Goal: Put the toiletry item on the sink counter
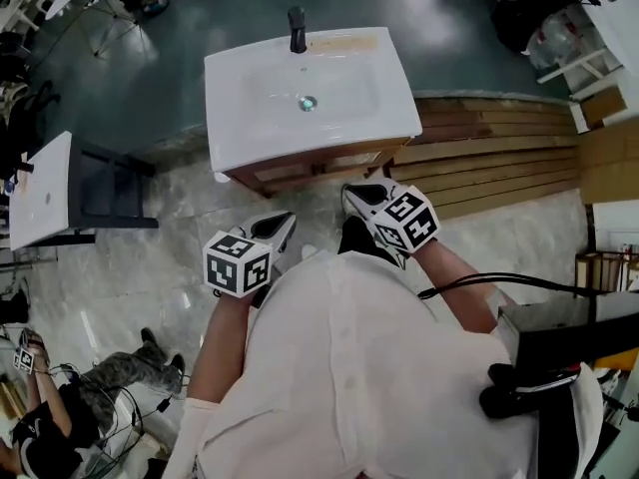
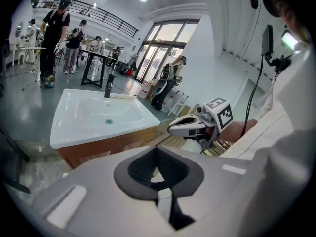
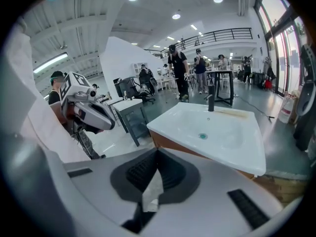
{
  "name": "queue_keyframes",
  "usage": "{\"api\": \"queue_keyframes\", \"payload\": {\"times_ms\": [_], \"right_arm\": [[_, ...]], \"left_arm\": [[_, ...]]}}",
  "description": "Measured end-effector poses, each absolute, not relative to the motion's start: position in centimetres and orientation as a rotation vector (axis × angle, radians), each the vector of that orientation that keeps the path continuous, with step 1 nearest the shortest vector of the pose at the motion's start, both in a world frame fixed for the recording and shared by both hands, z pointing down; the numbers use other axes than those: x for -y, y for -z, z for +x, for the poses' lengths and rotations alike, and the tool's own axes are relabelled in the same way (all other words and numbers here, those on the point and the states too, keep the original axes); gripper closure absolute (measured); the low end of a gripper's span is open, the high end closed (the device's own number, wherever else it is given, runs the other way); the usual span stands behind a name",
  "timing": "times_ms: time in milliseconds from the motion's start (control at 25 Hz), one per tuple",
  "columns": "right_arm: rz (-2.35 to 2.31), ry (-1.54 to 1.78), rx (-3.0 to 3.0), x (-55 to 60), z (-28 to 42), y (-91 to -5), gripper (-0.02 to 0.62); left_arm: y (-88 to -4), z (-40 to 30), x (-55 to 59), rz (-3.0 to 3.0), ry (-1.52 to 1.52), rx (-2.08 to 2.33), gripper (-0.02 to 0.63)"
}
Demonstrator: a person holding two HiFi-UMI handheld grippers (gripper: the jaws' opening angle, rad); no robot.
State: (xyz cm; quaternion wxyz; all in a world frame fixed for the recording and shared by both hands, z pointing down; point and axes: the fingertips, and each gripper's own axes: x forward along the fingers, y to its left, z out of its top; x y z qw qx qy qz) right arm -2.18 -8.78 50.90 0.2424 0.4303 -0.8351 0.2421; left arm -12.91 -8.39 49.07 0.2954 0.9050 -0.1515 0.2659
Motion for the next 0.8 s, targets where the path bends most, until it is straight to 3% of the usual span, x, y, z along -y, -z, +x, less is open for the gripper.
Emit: {"api": "queue_keyframes", "payload": {"times_ms": [800], "right_arm": [[1.136, -0.66, 2.297, 8.4, -1.7, -51.0, 0.591]], "left_arm": [[-49.4, -11.0, 8.2, 2.401, -0.716, 0.371, 0.6]]}}
